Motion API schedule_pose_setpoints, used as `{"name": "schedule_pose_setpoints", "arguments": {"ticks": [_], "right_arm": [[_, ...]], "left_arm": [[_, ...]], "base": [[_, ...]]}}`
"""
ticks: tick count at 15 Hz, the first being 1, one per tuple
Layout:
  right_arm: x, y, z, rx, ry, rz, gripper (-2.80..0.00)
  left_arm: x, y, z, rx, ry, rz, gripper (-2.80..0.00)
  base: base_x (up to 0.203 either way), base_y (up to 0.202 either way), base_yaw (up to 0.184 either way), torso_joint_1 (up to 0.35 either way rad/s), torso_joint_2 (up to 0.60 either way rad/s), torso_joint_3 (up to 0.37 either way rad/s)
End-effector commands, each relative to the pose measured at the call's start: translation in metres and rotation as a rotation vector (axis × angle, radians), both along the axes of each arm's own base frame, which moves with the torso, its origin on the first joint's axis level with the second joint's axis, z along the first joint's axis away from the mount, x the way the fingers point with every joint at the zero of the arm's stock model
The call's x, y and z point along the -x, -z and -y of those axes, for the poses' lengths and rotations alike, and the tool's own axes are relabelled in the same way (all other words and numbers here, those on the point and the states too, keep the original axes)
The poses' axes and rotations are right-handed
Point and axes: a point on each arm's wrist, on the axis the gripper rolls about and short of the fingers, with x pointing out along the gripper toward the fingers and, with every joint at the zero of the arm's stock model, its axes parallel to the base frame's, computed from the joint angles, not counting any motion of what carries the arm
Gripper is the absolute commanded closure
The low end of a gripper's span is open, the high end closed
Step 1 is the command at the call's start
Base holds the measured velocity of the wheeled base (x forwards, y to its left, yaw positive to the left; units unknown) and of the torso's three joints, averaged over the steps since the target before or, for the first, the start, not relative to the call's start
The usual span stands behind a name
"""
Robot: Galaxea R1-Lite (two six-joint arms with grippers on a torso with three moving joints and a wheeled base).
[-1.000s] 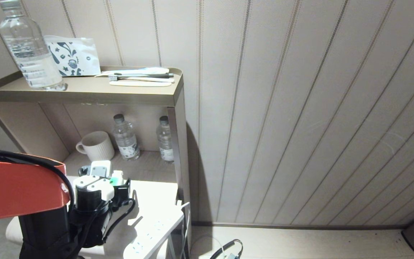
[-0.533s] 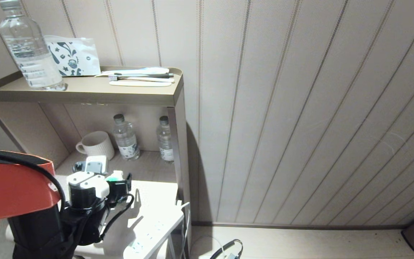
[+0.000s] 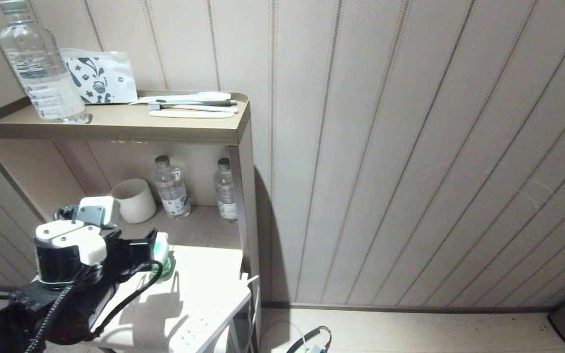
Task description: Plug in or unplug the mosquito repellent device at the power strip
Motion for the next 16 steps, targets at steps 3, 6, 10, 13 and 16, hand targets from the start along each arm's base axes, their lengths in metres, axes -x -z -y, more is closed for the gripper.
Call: {"name": "schedule_pose_setpoints", "arguments": {"ticks": [3,6,10,13,16], "right_arm": [[0.0,0.0,0.0,0.0,-0.001,-0.003,0.0],[0.0,0.0,0.0,0.0,-0.001,-0.003,0.0],[0.0,0.0,0.0,0.0,-0.001,-0.003,0.0],[0.0,0.0,0.0,0.0,-0.001,-0.003,0.0],[0.0,0.0,0.0,0.0,-0.001,-0.003,0.0]], "left_arm": [[0.06,-0.047,-0.031,0.027,0.036,0.01,0.0],[0.114,-0.063,-0.057,0.051,0.069,-0.001,0.0],[0.183,-0.05,-0.08,0.07,0.038,0.056,0.0],[0.214,-0.011,-0.087,0.056,0.0,0.05,0.0],[0.223,0.015,-0.089,0.02,-0.062,0.063,0.0]], "base": [[0.0,0.0,0.0,0.0,0.0,0.0],[0.0,0.0,0.0,0.0,0.0,0.0],[0.0,0.0,0.0,0.0,0.0,0.0],[0.0,0.0,0.0,0.0,0.0,0.0],[0.0,0.0,0.0,0.0,0.0,0.0]]}}
